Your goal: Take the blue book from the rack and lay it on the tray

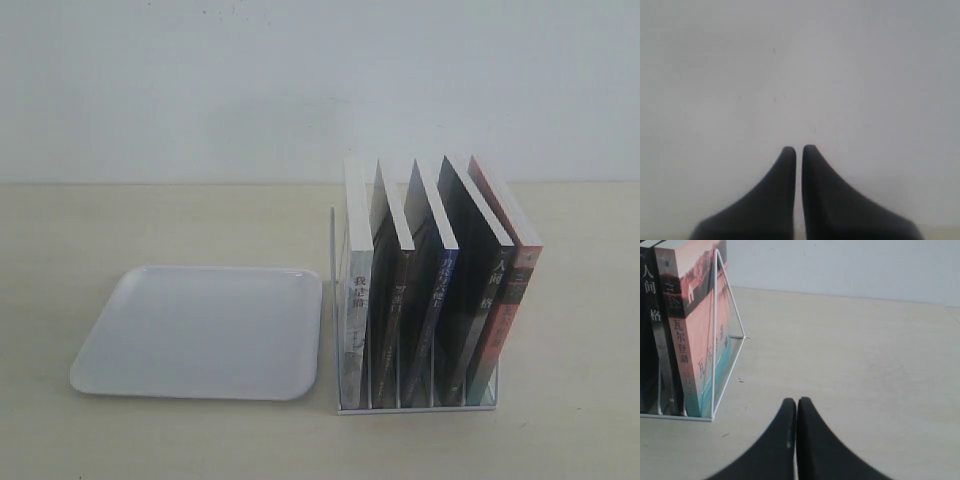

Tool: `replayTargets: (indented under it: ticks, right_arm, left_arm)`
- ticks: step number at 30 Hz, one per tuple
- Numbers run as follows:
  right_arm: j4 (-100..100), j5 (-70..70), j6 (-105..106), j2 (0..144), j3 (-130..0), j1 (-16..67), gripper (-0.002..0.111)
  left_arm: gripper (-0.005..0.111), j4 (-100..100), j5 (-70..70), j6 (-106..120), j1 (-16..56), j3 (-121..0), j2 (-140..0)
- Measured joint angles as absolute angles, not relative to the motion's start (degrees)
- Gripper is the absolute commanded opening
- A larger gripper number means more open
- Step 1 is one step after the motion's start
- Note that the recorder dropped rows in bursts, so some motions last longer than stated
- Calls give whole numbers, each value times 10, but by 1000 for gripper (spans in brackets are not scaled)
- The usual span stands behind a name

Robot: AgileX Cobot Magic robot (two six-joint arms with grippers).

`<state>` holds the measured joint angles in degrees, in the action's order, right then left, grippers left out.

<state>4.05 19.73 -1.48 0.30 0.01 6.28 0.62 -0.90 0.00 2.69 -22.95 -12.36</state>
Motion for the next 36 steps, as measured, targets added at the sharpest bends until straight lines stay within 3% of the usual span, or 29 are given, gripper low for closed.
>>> replayTargets:
  ticks: [5, 15, 20, 26, 31, 36]
  right_arm:
    - [41, 197, -15, 3, 0, 63, 0]
    - [41, 197, -15, 3, 0, 63, 0]
    - [41, 197, -15, 3, 0, 63, 0]
    - [41, 197, -15, 3, 0, 63, 0]
    - [41, 197, -15, 3, 0, 63, 0]
    - [41, 197, -15, 3, 0, 63, 0]
  left_arm:
    - [4, 7, 103, 0, 27, -252, -187]
    - [4, 10, 38, 0, 27, -253, -203]
    - [4, 105, 41, -62, 27, -285, -236]
    - [4, 257, 186, 16, 83, -467, -395]
    - [4, 571, 388, 385, 168, -676, -623]
    - [4, 505, 417, 336, 278, -769, -797]
